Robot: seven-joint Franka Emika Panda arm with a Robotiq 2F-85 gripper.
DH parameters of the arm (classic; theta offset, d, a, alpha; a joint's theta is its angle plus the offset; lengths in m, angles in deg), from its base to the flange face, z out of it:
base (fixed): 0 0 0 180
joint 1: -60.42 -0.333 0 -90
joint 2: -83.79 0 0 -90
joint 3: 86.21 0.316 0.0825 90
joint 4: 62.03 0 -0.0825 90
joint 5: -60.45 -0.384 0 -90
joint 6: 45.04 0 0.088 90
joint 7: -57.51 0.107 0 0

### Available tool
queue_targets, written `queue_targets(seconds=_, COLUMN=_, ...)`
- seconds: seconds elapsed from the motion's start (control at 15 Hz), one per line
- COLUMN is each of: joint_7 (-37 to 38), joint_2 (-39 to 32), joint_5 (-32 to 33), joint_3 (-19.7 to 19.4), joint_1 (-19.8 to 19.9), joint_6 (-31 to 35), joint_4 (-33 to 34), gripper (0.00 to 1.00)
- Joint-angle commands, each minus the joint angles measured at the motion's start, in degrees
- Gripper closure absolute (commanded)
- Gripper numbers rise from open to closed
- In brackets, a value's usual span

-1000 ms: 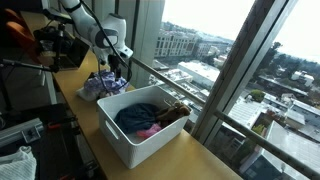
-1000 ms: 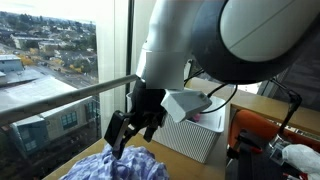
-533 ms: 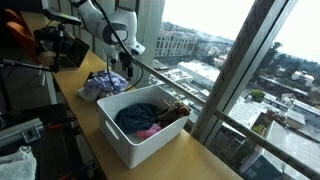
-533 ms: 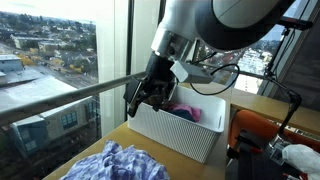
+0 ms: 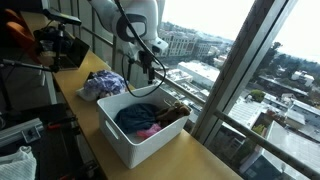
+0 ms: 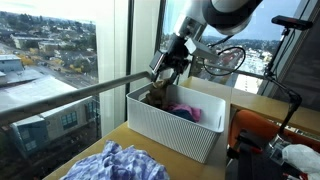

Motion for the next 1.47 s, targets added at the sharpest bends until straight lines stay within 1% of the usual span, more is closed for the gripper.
queue_targets(seconds=0.0, joint_7=-0.68, joint_2=-2.88, joint_5=0.44, joint_3=-1.63, joint_1=1.67, joint_6=1.47, joint_4=-0.51, gripper=0.00)
queue_targets(seconds=0.2, joint_7=-1.15, joint_2=-6.62, joint_5=-0.06, joint_3=-2.52, joint_1=3.11, joint_6=2.22, joint_4=-0.18, gripper=0.00)
queue_targets(seconds=0.47, joint_7=-0.23, joint_2=-11.58, joint_5=1.25, joint_3=-4.87, joint_1=3.31, joint_6=3.75, joint_4=2.16, gripper=0.00)
queue_targets(seconds=0.73, joint_7=1.82, joint_2=-16.98, joint_5=4.66, joint_3=-8.79, joint_1=1.48, joint_6=8.29, joint_4=6.18, gripper=0.00)
queue_targets(seconds=0.93, joint_7=3.78, joint_2=-21.80, joint_5=7.06, joint_3=-11.63, joint_1=-0.99, joint_6=12.46, joint_4=9.51, gripper=0.00)
queue_targets(seconds=1.2, joint_7=5.50, joint_2=-27.04, joint_5=6.33, joint_3=-13.71, joint_1=-3.63, joint_6=16.70, joint_4=12.94, gripper=0.00)
queue_targets(seconds=1.4, joint_7=5.29, joint_2=-29.26, joint_5=5.38, joint_3=-14.05, joint_1=-4.09, joint_6=17.34, joint_4=14.95, gripper=0.00)
